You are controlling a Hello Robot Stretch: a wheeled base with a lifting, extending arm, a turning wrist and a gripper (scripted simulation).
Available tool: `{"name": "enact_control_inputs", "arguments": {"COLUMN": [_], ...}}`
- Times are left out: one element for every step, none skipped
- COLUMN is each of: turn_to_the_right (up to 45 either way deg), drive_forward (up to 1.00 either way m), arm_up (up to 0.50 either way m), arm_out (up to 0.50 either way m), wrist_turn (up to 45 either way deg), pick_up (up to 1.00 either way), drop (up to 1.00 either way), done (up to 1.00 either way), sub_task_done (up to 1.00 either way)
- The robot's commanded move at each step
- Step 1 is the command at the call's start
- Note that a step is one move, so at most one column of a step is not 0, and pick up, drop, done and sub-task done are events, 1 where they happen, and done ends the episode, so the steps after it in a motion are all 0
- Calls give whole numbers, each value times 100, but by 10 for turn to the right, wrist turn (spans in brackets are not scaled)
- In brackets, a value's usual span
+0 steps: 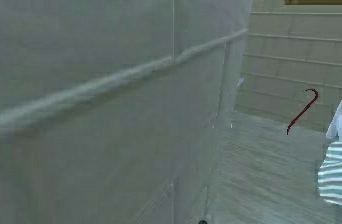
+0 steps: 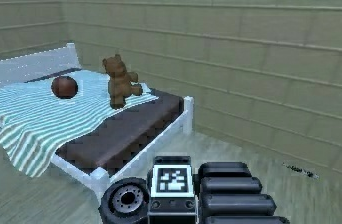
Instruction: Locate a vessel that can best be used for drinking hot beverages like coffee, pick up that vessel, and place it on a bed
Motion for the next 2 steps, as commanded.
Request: {"name": "enact_control_inputs", "arguments": {"turn_to_the_right": [360, 0], "drive_forward": [0, 100], "arm_up": [0, 0], "arm_out": [0, 0], "wrist_turn": [0, 0], "pick_up": [0, 0], "drop": [0, 0], "done": [0, 0], "sub_task_done": [0, 0]}}
